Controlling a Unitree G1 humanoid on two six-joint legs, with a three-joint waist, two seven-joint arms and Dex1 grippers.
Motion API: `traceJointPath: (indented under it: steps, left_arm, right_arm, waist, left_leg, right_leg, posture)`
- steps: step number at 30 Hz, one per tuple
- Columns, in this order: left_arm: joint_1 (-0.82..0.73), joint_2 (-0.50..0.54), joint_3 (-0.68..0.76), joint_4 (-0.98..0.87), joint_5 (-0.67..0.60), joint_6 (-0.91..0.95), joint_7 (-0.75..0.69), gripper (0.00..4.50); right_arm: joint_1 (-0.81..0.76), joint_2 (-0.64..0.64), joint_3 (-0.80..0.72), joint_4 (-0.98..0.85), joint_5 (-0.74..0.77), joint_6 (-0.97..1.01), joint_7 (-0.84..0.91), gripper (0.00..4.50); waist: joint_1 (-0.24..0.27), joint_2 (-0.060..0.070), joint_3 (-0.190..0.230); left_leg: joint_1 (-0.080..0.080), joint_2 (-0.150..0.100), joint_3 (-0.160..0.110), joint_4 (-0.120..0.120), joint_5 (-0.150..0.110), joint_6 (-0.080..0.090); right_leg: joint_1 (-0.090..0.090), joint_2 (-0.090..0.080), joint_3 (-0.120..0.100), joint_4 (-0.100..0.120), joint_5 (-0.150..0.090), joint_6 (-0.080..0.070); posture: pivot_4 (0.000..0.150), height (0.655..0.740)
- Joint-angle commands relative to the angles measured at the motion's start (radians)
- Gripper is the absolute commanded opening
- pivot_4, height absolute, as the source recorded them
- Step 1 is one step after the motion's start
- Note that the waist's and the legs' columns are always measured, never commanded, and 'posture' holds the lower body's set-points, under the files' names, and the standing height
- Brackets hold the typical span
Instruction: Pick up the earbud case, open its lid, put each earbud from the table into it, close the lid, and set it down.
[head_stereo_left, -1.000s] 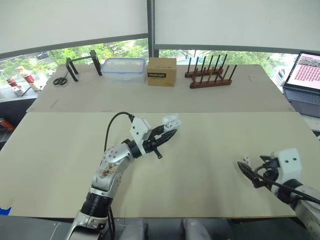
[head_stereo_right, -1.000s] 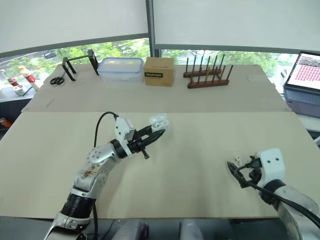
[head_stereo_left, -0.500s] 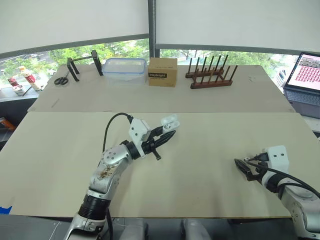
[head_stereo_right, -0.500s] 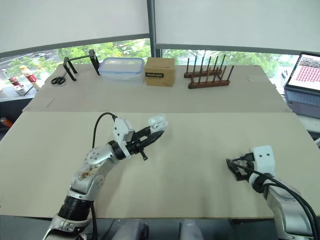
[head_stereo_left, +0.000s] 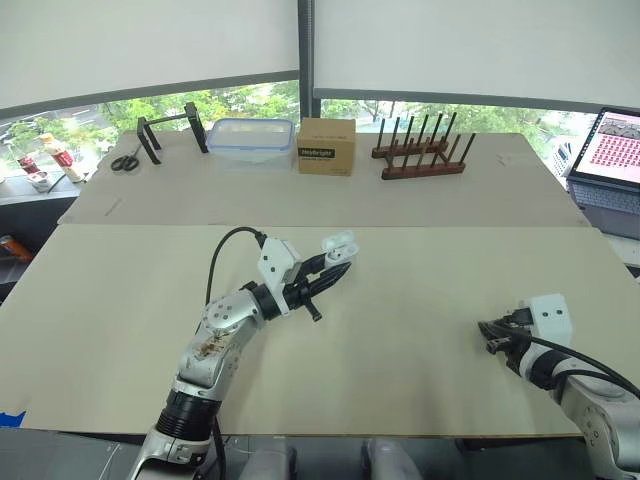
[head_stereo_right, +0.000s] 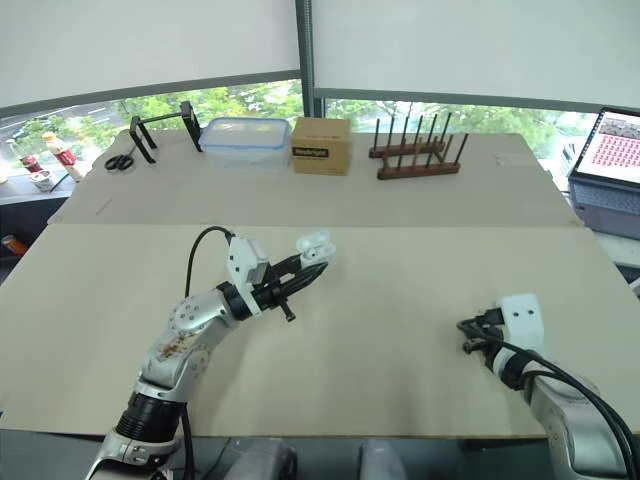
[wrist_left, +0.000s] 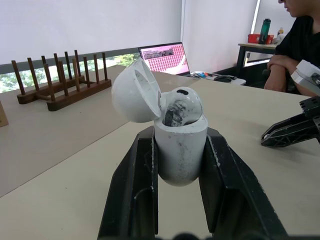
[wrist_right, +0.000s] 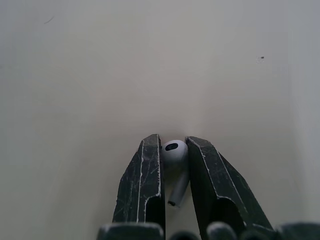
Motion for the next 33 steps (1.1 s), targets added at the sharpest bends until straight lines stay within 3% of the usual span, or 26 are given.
traceJointPath:
  steps: [1, 8, 13, 19, 30, 33]
  left_arm:
    - [0.011, -0.002, 0.007, -0.062, -0.01, -0.002, 0.012, 0.59]
    - [0.052, -0.004, 0.006, -0.091, -0.009, -0.003, 0.032, 0.59]
    - [0.08, -0.011, -0.004, -0.114, -0.004, -0.002, 0.05, 0.59]
    - [0.101, -0.017, -0.014, -0.133, -0.001, 0.005, 0.07, 0.59]
    - [0.116, -0.008, -0.016, -0.144, -0.001, 0.006, 0.083, 0.59]
    - [0.119, -0.006, -0.015, -0.146, -0.001, 0.005, 0.082, 0.59]
  right_arm:
    - [-0.022, -0.127, 0.057, -0.079, -0.002, -0.053, 0.145, 0.33]
    - [0.052, -0.477, 0.135, -0.042, -0.053, -0.404, 0.638, 0.33]
    - [0.075, -0.592, 0.189, 0.095, -0.165, -0.64, 0.796, 0.33]
    - [0.03, -0.594, 0.256, 0.225, -0.24, -0.786, 0.846, 0.33]
    - [-0.061, -0.563, 0.352, 0.29, -0.274, -0.736, 0.878, 0.33]
    - [-0.081, -0.552, 0.362, 0.288, -0.281, -0.708, 0.867, 1.67]
  waist:
    - [-0.003, 0.0, 0.0]
    - [-0.001, -0.001, 0.0]
    - [-0.001, -0.001, 0.001]
    - [0.0, -0.001, 0.001]
    - [0.001, -0.001, 0.001]
    - [0.001, -0.002, 0.0]
  left_leg:
    - [0.0, 0.0, 0.0, 0.0, 0.0, 0.0]
    - [0.001, 0.0, 0.002, 0.0, -0.001, 0.001]
    - [0.001, 0.0, 0.004, 0.0, -0.001, 0.001]
    - [0.002, 0.001, 0.004, 0.0, -0.001, 0.001]
    - [0.003, 0.001, 0.002, 0.0, -0.001, 0.001]
    - [0.004, 0.001, 0.001, 0.0, -0.001, 0.001]
  right_leg:
    - [0.0, 0.0, 0.0, 0.0, 0.0, 0.0]
    - [0.003, 0.0, -0.002, -0.003, -0.001, 0.001]
    - [0.003, 0.0, -0.001, -0.003, -0.001, 0.001]
    - [0.003, 0.0, -0.001, -0.003, -0.001, 0.001]
    - [0.004, 0.0, -0.001, -0.002, -0.001, 0.001]
    - [0.004, 0.0, -0.001, -0.002, -0.001, 0.001]
  posture:
    - [0.15, 0.74]
    - [0.15, 0.74]
    - [0.15, 0.74]
    - [0.15, 0.74]
    - [0.15, 0.74]
    - [0.15, 0.74]
